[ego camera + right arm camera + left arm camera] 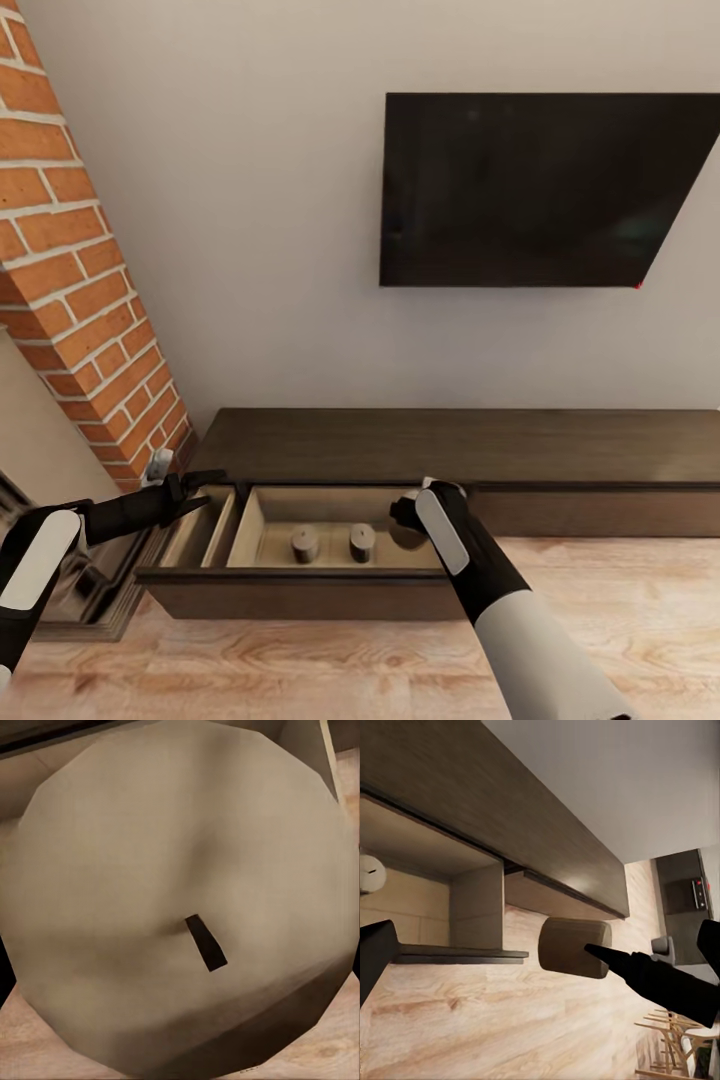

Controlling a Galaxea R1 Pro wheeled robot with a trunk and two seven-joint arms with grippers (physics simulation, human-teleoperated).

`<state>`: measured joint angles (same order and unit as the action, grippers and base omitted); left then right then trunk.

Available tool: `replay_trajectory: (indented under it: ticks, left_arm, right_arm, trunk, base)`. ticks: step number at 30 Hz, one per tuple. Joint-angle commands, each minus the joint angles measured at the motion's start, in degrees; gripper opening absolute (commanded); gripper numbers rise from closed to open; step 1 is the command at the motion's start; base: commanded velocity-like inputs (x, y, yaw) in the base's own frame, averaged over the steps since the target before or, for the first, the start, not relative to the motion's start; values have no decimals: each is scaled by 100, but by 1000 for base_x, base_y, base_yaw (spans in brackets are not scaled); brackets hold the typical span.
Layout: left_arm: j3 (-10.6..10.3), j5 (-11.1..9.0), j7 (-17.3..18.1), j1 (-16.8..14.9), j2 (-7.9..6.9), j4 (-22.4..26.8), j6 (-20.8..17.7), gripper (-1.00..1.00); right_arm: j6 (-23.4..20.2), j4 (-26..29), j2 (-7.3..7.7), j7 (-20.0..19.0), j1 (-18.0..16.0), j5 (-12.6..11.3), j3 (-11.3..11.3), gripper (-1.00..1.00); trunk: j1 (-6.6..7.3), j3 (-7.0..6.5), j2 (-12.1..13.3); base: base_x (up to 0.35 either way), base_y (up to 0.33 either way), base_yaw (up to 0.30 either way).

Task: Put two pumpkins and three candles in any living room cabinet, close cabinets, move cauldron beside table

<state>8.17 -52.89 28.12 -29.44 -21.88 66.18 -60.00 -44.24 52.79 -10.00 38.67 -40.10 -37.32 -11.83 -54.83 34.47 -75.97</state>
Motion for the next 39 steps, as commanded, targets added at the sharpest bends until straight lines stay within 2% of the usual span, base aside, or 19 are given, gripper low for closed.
replay_trajectory:
  ticks: [1,6,27,35,39]
  left_arm:
    - [0,-1,0,0,0,0,0,100]
    - [0,1,-1,0,0,0,0,100]
    - [0,1,0,0,0,0,0,100]
    - [0,2,0,0,0,0,0,100]
    - [0,-1,0,0,0,0,0,100]
  right_arm:
    - [22,-21,0,0,0,10,-29,-100]
    - [83,-137,0,0,2,21,-129,-100]
    - [280,-894,0,0,-93,36,-153,-100]
    - [356,-1132,0,0,-95,247,-153,-100]
    - [493,-1225,0,0,-100,280,-153,-100]
  trunk:
    - [0,0,0]
    - [0,0,0]
    - [0,0,0]
    - [0,0,0]
    - [0,0,0]
  base:
    - [237,102,0]
    - [182,31,0]
    - [101,1,0]
    - [30,0,0]
    - [81,0,0]
